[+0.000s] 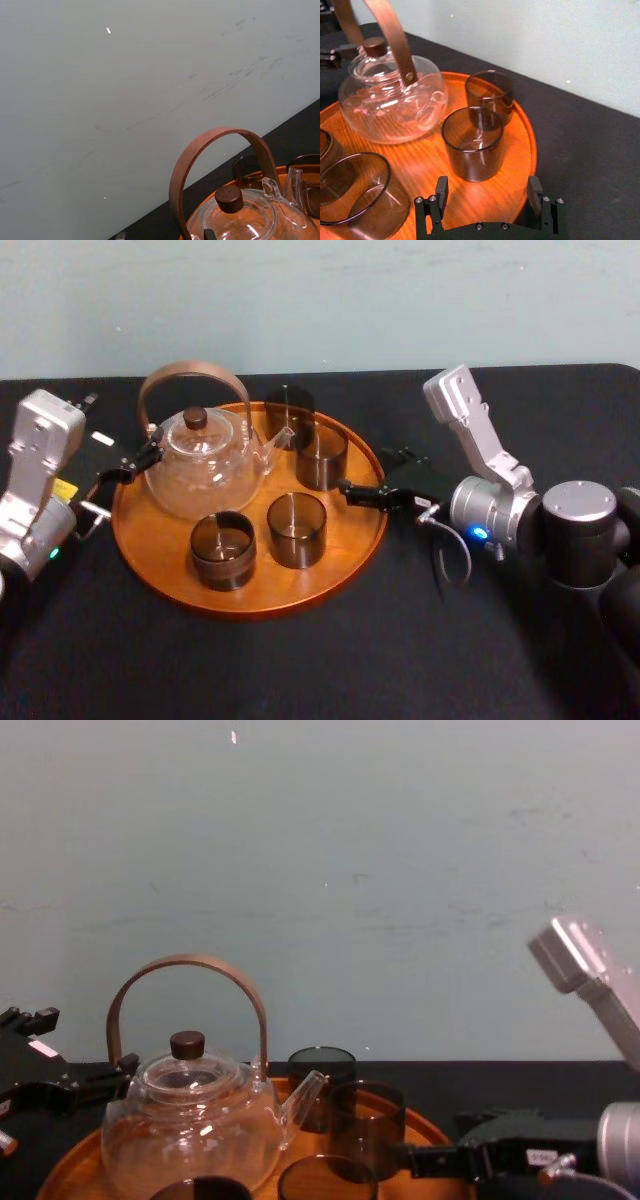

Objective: Pick up the glass from the table and place it on the tray.

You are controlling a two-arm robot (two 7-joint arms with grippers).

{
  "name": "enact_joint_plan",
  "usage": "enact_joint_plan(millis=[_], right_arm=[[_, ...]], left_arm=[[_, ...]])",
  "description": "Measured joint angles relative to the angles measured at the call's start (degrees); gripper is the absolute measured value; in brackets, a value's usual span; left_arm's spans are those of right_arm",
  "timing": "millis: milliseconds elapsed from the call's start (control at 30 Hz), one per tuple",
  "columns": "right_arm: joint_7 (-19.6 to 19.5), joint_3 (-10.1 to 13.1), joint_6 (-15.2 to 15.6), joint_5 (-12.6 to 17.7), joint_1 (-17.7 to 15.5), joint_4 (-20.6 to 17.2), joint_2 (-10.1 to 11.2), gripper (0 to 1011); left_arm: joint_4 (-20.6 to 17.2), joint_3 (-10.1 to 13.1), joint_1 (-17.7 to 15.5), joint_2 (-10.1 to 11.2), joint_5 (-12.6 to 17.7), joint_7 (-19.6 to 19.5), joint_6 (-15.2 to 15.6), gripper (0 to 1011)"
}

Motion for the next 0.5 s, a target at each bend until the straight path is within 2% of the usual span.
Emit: enact_joint_plan(millis=[200, 500], right_arm=[[-1.01, 1.68, 0.43, 0.71, -1.17, -3.11, 1.64, 1002], [-3.17, 5.67, 0.66, 2.40, -4.56, -8.73, 4.84, 1002]], left_arm=[[0.00, 0.00, 0.00, 0.00, 0.00, 0.00, 0.00, 1009], [0.00, 0.00, 0.00, 0.00, 0.00, 0.00, 0.00, 1010]])
